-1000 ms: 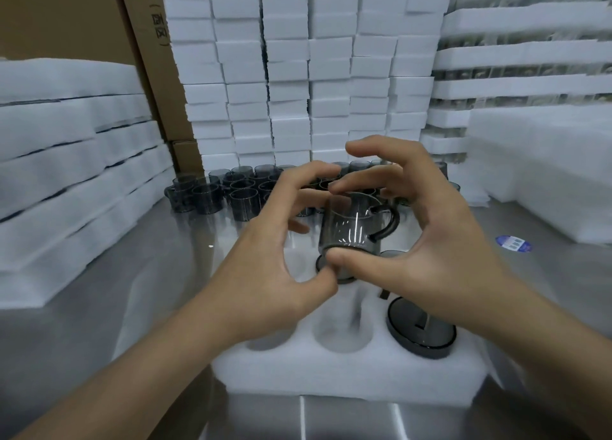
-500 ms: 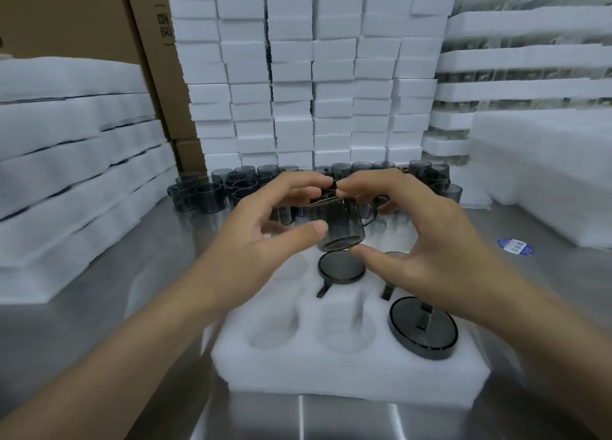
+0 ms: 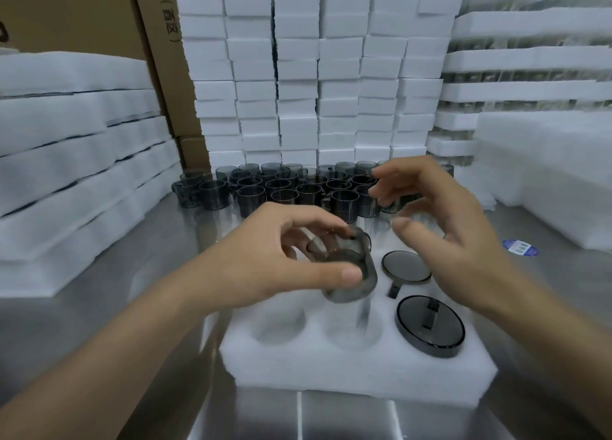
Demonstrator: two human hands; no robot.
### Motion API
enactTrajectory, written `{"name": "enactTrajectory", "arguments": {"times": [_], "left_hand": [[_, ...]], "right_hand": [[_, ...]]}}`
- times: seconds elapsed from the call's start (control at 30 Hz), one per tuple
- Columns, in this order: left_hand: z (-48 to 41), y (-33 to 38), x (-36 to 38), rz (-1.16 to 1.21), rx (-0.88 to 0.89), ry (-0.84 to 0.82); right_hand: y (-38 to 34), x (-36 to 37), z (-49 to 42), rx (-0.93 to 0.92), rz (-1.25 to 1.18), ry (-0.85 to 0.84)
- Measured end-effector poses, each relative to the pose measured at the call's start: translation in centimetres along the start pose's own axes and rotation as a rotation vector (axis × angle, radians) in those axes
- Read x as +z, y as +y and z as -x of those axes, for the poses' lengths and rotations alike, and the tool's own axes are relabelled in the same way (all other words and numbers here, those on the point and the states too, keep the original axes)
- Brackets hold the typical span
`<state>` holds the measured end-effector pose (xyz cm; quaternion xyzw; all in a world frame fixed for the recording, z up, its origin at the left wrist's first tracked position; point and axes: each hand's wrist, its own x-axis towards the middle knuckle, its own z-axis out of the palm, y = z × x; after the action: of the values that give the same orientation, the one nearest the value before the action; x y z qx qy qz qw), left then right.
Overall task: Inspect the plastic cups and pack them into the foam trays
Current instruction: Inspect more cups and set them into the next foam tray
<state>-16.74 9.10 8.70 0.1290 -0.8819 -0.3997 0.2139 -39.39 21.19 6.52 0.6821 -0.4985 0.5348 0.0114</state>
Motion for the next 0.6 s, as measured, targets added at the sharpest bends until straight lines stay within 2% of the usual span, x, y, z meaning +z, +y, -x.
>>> {"name": "enactTrajectory", "arguments": {"times": [0.1,0.43,0.6], "left_hand": [[0.25,0.29,0.59,-0.081,-0.007,-0.082],[0.60,0.87,0.86,-0.117,-0.016,-0.126],[0.72,0.86,1.00,-0.232,-0.045,-0.157]], "right_hand": [[0.75,-0.11,-0.15,0.041,0.010,0.049],[0.63,0.20,-0.02,0.054,0.099,0.046],[0.60,0.12,-0.03,0.066,0.126,0.042]]}}
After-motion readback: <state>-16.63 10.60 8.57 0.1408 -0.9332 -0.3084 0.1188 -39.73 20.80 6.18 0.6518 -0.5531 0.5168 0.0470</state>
